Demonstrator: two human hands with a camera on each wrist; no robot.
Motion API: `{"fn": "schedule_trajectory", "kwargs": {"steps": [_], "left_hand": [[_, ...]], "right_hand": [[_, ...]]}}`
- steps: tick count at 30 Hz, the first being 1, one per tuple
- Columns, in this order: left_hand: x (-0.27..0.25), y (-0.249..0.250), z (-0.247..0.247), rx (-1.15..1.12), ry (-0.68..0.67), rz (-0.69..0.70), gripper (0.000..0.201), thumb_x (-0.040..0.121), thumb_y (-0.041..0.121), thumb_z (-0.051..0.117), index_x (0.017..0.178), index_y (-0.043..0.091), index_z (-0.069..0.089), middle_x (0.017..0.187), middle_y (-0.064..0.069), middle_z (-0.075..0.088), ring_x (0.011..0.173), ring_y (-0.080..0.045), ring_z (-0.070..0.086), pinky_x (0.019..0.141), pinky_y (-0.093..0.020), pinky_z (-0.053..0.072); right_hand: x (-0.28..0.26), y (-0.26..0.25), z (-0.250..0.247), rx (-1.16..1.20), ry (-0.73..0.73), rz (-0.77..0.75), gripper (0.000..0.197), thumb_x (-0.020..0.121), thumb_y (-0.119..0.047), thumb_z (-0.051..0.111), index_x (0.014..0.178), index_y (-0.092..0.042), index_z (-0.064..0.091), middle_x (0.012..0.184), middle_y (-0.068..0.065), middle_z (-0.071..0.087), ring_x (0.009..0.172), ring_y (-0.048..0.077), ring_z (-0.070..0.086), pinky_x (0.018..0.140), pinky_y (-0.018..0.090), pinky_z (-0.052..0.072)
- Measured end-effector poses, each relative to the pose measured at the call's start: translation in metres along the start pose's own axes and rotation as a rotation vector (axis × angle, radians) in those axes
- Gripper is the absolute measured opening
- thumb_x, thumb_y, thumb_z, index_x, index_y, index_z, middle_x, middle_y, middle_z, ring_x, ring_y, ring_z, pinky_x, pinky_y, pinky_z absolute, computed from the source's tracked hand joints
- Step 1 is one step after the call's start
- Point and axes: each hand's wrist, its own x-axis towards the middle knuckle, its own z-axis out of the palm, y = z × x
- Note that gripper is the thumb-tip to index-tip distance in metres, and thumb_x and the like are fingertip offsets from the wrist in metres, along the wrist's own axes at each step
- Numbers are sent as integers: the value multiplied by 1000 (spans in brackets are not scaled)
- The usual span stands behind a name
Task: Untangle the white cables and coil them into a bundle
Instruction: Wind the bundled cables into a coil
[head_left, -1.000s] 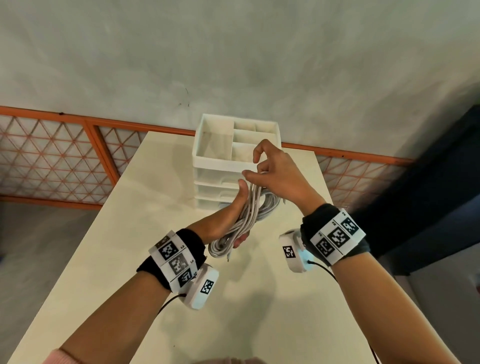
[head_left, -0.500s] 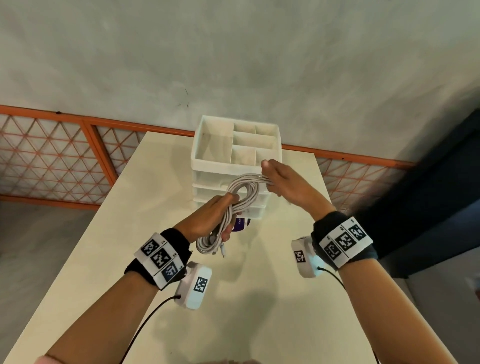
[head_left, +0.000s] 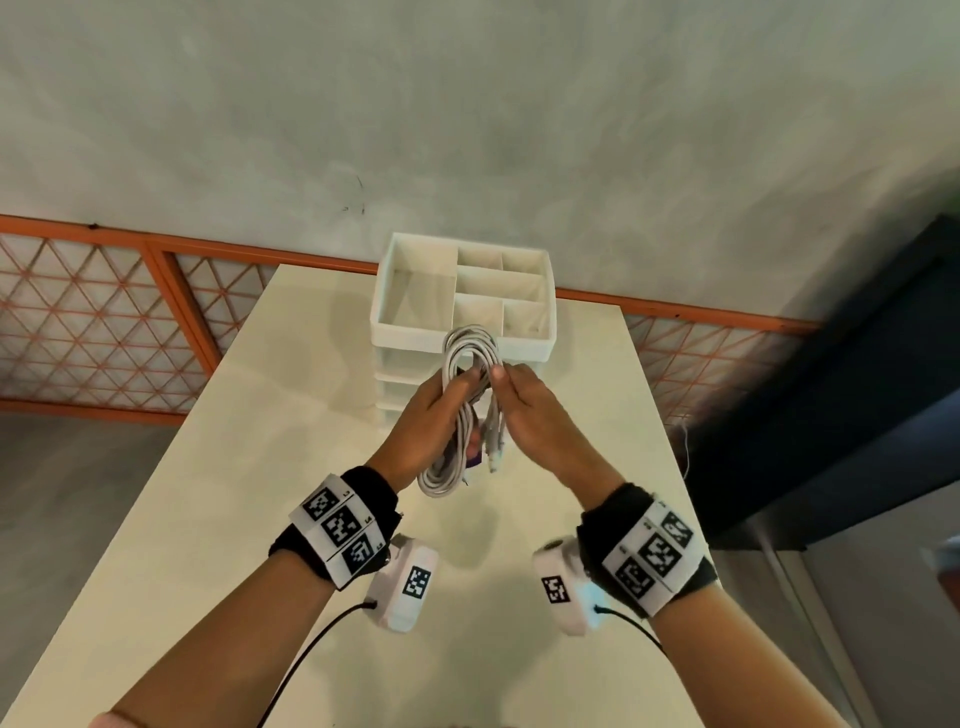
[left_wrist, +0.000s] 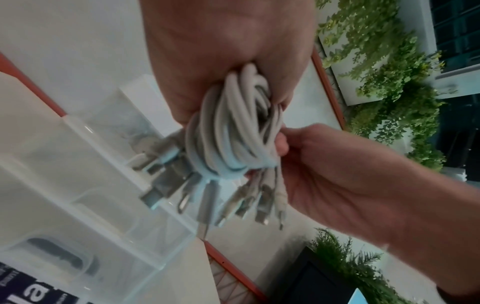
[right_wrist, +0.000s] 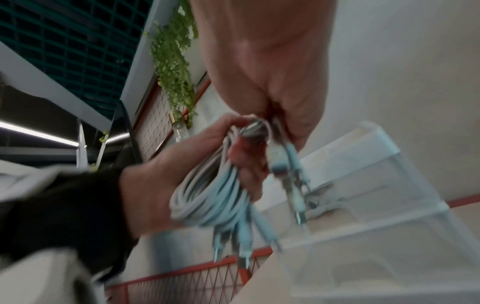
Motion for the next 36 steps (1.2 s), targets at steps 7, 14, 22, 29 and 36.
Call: {"fn": "schedule_trajectory", "kwargs": {"steps": [7, 14, 22, 29, 36], "left_hand": [[1, -2, 3, -74, -31, 14, 26, 101, 30, 38, 90, 18, 59, 57, -4, 62, 46, -19, 57, 48, -26, 49], [5, 0, 5, -66, -14, 56, 24, 102, 23, 36, 97, 17, 58, 72, 3, 65, 62, -17, 62, 52, -25, 52], [12, -2, -19, 230, -212, -81, 18, 95, 53, 39, 99, 46, 54, 118, -2, 42, 113, -17, 47, 94, -28, 43], [13, -5, -25, 270, -305, -75, 42, 94, 55, 40, 111, 26, 64, 113, -1, 69, 108, -16, 63, 101, -33, 43], [7, -6, -11, -134, -193, -6, 28, 96, 37, 48, 93, 20, 71, 88, -7, 71, 84, -25, 67, 83, -39, 52]], "right_hand": [[10, 3, -23, -62, -118, -4, 20, 95, -15, 53, 99, -3, 67, 91, 19, 70, 83, 27, 70, 85, 47, 55], [13, -10, -6, -3, 175, -40, 15, 91, -4, 54, 92, 4, 67, 85, 24, 68, 81, 36, 68, 78, 52, 56], [11, -10, -10, 333, 74, 95, 20, 91, 1, 55, 107, 6, 66, 98, 26, 69, 89, 36, 69, 87, 49, 56], [8, -5, -16, 401, 21, 83, 20, 90, -3, 59, 106, 4, 67, 87, 20, 67, 82, 31, 71, 80, 43, 59], [-5, -4, -15, 439, -174, 99, 45, 96, -47, 41, 126, -16, 57, 113, 1, 68, 106, 12, 65, 89, 29, 51]]}}
